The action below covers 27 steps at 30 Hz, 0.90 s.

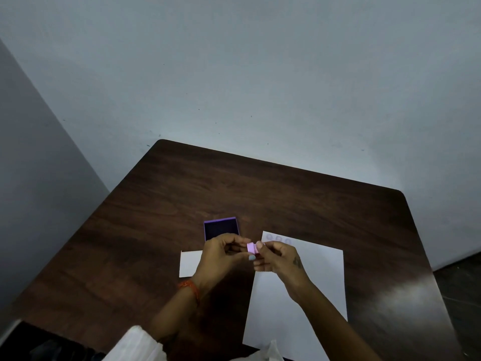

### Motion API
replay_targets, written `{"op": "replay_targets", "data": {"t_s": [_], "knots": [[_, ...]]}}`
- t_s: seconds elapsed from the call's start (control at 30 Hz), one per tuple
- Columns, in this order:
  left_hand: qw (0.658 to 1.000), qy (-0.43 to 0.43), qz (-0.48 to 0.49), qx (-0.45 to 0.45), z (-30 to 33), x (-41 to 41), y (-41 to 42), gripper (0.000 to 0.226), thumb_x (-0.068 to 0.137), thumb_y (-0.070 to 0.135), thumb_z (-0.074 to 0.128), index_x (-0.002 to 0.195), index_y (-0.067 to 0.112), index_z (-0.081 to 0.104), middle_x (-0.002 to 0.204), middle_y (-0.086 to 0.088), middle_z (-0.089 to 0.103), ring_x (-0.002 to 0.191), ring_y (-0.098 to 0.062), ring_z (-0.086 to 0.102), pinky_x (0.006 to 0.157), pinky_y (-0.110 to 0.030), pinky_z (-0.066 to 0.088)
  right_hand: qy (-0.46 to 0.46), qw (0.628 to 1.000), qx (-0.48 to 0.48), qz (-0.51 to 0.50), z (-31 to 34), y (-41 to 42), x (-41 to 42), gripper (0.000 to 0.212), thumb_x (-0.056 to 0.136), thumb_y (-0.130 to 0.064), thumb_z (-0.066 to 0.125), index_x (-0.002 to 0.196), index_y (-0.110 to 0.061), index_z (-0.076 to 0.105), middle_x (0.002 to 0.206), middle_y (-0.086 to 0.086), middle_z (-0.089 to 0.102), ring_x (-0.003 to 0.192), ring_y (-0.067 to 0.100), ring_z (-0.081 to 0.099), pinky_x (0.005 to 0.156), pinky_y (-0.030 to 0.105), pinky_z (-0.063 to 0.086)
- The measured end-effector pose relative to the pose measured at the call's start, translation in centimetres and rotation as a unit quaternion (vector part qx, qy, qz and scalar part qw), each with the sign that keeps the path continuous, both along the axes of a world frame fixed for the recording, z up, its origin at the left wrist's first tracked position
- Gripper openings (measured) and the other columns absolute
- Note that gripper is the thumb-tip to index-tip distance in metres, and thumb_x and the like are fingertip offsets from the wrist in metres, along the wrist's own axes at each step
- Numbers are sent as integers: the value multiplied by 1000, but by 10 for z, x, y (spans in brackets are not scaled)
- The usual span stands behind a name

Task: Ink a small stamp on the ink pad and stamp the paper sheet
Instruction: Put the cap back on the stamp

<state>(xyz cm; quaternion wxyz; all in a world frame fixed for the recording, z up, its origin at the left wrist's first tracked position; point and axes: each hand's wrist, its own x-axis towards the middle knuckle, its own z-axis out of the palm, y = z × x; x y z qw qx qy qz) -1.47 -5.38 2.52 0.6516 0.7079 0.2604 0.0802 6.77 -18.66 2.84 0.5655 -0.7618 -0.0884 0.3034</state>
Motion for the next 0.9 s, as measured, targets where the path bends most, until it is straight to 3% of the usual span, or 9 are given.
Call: {"op": "replay_targets", "data": {"t_s": [0.17,0.27,0.33,0.47,0.6,0.7,0.8,0.9], "knots": [[1000,5,7,1,-4,1,0,20,70,24,81,89,25,73,90,6,76,87,-13,70,86,-26,57,-16,1000,18,3,-4,1,2,15,79,-25,70,92,-24,64,88,-8,68,80,9,66,62,8,53],[1000,1,5,-6,-4,3,2,21,71,19,81,90,22,73,92,3,76,88,-14,71,89,-32,57,23,1000,9,-2,-4,3,5,30,80,-30,68,102,-11,66,95,6,72,81,17,71,76,25,59],[1000,-4,4,-9,-4,4,3,20,72,21,80,90,23,73,92,3,76,89,-15,70,89,-34,57,46,999,21,-6,-4,5,6,34,80,-30,68,105,-9,64,98,9,71,82,20,72,78,29,59],[1000,-7,11,9,-8,6,2,19,73,22,78,90,27,72,92,7,75,90,-11,69,91,-30,55,54,998,34,0,-3,10,5,24,78,-24,72,98,-17,62,100,5,67,87,19,68,69,18,57],[1000,-6,5,29,-13,6,5,33,71,14,79,98,30,69,103,7,72,97,-10,67,94,-33,54,-30,998,-47,1,-12,16,8,16,78,-29,72,89,-25,60,87,-8,64,82,11,63,66,12,49],[998,12,10,62,-16,2,11,45,69,14,80,98,44,61,111,14,64,100,-5,62,84,-17,52,-153,984,-93,9,-26,23,9,8,80,-30,68,79,-31,60,72,-21,58,67,-2,57,58,0,39],[996,35,22,84,-20,-5,16,45,71,17,79,98,47,58,109,19,57,95,5,56,74,-9,45,-205,971,-122,7,-42,35,5,19,87,-24,58,70,-24,64,68,-10,63,60,0,54,62,11,42],[994,53,32,87,-24,-10,18,44,73,20,78,110,33,60,116,10,57,97,-1,56,76,-11,44,-204,968,-147,23,-52,44,4,18,89,-22,55,78,-13,68,82,4,72,64,3,56,64,8,41]]}}
